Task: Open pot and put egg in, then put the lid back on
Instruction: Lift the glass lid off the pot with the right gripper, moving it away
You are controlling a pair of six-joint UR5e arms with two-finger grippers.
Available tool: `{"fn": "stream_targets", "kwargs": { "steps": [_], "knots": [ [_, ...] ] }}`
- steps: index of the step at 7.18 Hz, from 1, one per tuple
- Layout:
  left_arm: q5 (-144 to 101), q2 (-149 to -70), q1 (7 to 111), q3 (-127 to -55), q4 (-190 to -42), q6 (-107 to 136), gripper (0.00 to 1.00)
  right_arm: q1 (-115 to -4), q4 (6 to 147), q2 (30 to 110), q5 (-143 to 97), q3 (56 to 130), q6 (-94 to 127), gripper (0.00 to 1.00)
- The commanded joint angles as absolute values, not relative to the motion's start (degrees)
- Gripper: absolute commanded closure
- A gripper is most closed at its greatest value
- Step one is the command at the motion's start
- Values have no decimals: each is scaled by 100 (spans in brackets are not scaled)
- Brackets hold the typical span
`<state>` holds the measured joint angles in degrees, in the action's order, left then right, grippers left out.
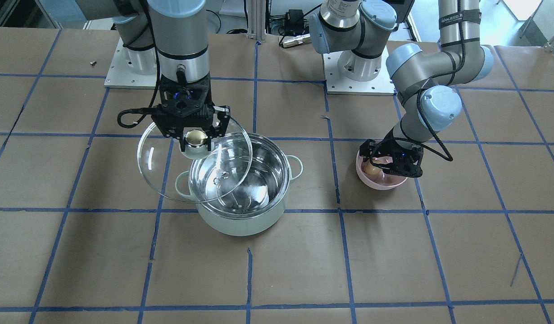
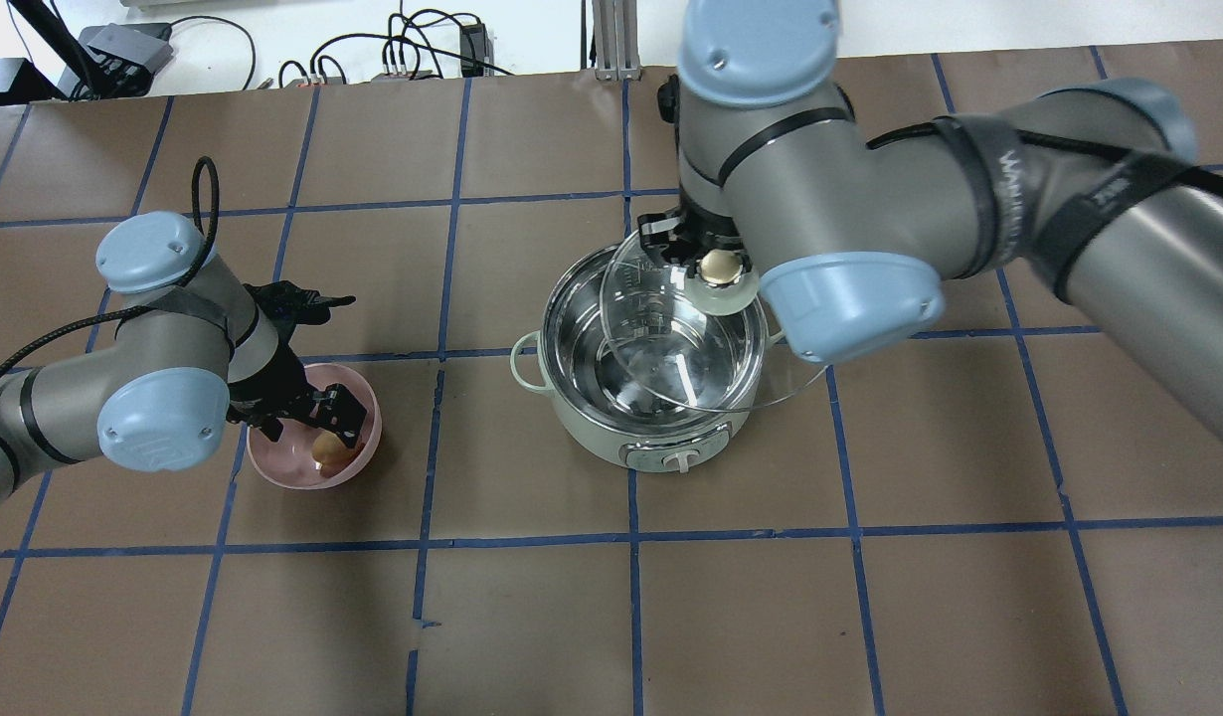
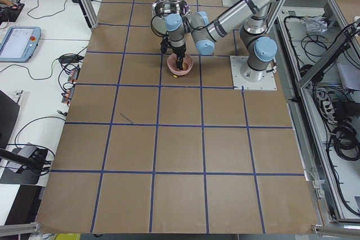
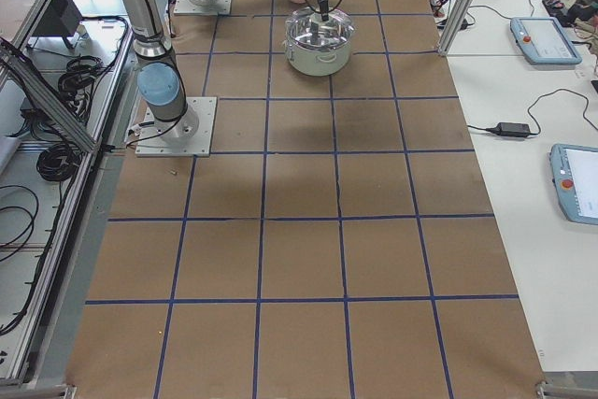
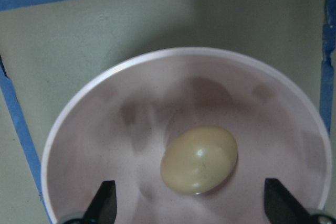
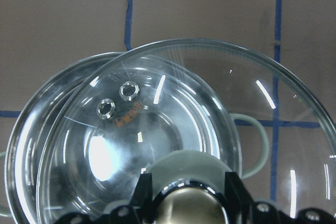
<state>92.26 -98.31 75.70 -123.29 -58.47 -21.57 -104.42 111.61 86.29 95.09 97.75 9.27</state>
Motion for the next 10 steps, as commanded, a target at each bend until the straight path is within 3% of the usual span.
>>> {"fn": "stream_targets", "kwargs": {
  "steps": [1, 10],
  "knots": [
    [9228, -9932, 7567, -12340, -5845, -2153, 0, -9881, 10663, 9043, 9675, 9826, 29, 76],
    [9299, -9993, 7550, -12261, -6266, -1933, 0, -9264, 10582, 9237, 9765, 9844, -835, 76]
  ]
}}
